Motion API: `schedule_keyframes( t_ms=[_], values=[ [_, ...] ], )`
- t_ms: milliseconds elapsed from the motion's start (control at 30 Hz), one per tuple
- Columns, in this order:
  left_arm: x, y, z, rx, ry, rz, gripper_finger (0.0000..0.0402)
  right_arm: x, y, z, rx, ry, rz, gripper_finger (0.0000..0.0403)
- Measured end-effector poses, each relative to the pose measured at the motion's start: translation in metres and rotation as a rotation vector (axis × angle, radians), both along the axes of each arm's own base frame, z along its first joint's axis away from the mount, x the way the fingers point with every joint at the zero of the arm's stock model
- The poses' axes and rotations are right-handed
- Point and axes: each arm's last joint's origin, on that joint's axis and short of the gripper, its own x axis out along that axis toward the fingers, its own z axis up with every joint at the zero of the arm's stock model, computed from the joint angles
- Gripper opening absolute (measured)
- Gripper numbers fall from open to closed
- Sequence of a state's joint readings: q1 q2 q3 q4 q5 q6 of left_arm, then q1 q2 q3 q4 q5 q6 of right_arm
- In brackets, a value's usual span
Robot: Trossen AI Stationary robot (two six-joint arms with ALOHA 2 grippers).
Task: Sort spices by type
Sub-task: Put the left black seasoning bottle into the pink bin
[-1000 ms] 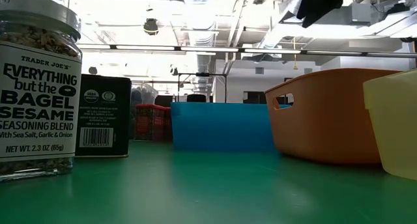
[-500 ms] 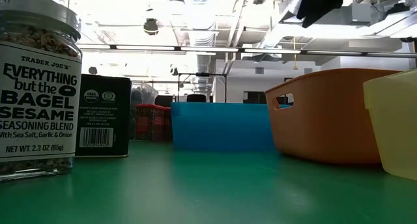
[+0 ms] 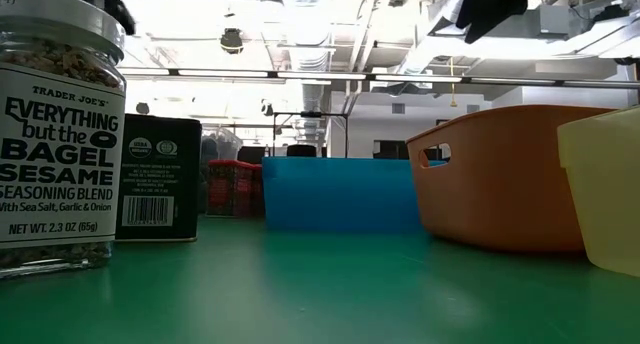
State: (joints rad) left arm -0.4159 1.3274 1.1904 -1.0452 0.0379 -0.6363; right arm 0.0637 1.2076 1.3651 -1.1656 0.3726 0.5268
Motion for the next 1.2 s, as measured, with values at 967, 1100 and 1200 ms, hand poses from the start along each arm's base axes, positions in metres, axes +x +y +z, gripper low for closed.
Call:
schedule_keyframes(
  t_ms=[967, 1100, 1200],
  values=[
    [0.163, 0.213, 0.029, 0.192, -0.238, 0.041, 0.0203, -0.002, 0.026, -0.004, 0.169, -0.072, -0.172, 0.0270],
    [0.181, 0.223, 0.006, 0.198, -0.167, 0.006, 0.0204, -0.002, 0.028, -0.003, 0.152, -0.091, -0.195, 0.0270],
    [0.189, 0.227, -0.009, 0.215, -0.128, -0.008, 0.0204, -0.002, 0.030, -0.003, 0.147, -0.104, -0.213, 0.0270]
  ],
)
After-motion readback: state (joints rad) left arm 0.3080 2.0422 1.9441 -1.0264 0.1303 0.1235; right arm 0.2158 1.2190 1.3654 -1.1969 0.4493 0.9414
